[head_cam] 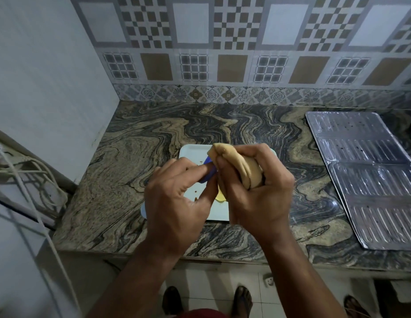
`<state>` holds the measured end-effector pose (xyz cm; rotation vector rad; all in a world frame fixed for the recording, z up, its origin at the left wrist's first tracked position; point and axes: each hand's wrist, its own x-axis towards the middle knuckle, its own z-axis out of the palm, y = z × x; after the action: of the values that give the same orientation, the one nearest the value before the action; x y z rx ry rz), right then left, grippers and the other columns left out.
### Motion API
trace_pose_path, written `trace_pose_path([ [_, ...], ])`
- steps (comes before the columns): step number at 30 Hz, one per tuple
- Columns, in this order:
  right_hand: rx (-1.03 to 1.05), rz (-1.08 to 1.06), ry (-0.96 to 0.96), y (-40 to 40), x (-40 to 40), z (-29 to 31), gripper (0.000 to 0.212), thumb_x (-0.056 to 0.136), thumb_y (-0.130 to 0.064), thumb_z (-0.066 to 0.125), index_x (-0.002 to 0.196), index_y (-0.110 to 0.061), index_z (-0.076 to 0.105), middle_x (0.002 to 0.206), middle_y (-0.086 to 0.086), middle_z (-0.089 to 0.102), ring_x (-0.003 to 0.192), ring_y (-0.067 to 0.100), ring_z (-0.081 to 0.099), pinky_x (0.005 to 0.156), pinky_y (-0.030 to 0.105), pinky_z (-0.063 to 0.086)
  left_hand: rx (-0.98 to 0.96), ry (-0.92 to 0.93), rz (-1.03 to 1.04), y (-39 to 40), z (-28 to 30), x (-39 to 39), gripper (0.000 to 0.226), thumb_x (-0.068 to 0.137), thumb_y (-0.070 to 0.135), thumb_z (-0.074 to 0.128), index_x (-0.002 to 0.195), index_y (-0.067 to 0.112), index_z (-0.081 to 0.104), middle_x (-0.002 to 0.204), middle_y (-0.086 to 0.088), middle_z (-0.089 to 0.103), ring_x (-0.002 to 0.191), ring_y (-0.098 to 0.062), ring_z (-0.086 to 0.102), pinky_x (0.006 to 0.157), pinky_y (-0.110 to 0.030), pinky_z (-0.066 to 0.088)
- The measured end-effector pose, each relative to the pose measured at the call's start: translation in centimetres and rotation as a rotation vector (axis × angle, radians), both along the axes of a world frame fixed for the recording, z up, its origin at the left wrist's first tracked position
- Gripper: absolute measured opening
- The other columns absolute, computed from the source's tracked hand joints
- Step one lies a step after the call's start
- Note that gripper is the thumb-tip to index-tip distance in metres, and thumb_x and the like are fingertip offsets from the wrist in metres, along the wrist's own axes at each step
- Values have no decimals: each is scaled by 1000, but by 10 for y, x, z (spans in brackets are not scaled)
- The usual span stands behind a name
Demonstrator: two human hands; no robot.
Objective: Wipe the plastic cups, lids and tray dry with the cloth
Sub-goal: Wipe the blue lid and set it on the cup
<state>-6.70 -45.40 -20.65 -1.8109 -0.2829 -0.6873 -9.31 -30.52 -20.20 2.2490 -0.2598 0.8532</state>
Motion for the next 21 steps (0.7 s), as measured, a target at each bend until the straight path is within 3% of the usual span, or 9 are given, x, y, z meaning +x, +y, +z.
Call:
trace_pose_path([
  [3, 133, -6, 116, -6, 15, 0, 14, 91, -15, 84, 95, -8, 72, 88, -10, 78, 76, 3, 74, 67, 21, 56, 36, -38, -30, 1, -2, -3, 14, 87, 19, 81, 100, 15, 82, 80, 5, 69, 73, -17, 61, 66, -46, 48],
  [5, 228, 3, 193, -12, 25, -1, 14, 92, -13, 83, 95, -5, 72, 83, -7, 77, 69, 3, 71, 63, 20, 55, -41, -5, -79, -2, 1, -8, 13, 89, 19, 81, 102, 16, 81, 82, 9, 69, 76, -9, 61, 70, -37, 49],
  [7, 344, 51, 237, -19, 29, -1, 11, 94, -9, 80, 97, -3, 72, 79, -4, 72, 65, -3, 65, 61, 16, 51, -227, 87, -95, -3, 2, -9, 11, 89, 20, 81, 99, 23, 80, 83, 16, 70, 78, -3, 64, 73, -29, 48],
  [9, 434, 110, 251, -26, 28, -1, 9, 95, -14, 79, 98, -9, 72, 81, -4, 71, 68, -2, 64, 64, 16, 51, -483, 241, -98, -1, -2, -4, 11, 88, 24, 81, 94, 33, 79, 85, 16, 74, 79, -4, 67, 73, -34, 50],
  [11, 423, 164, 236, -29, 25, 1, 9, 95, -16, 78, 99, -10, 72, 84, -4, 72, 71, 1, 64, 66, 18, 52, -791, 390, -165, -3, -1, 0, 10, 85, 25, 82, 93, 31, 82, 88, 8, 79, 81, -10, 69, 76, -33, 53],
  [14, 328, 226, 196, -22, 20, 0, 11, 94, 0, 77, 102, 2, 70, 84, -11, 73, 74, -4, 66, 69, 15, 52, -1086, 532, -316, -8, 4, 1, 12, 82, 16, 76, 92, 16, 82, 88, -2, 80, 79, -7, 71, 77, -17, 53],
  [16, 299, 221, 171, -17, 16, -3, 14, 92, 9, 76, 104, 7, 68, 88, -7, 74, 78, -6, 68, 74, 12, 52, -1214, 601, -371, -10, 6, 3, 9, 84, 12, 78, 92, 12, 83, 91, -4, 79, 81, -8, 69, 79, -15, 50],
  [18, 257, 194, 144, -16, 12, -6, 16, 91, 6, 79, 103, 1, 70, 90, -6, 75, 79, -4, 69, 74, 14, 52, -1265, 647, -375, -9, 4, 5, 17, 83, 20, 83, 99, 14, 84, 102, -8, 77, 93, -19, 59, 86, -24, 42],
  [21, 191, 191, 150, -22, 6, -13, 15, 90, -5, 81, 101, -3, 71, 90, -14, 77, 78, -1, 71, 72, 15, 54, -1352, 714, -291, -14, 2, 4, 16, 79, 24, 76, 92, 21, 85, 99, 2, 81, 84, -7, 59, 72, -24, 36],
])
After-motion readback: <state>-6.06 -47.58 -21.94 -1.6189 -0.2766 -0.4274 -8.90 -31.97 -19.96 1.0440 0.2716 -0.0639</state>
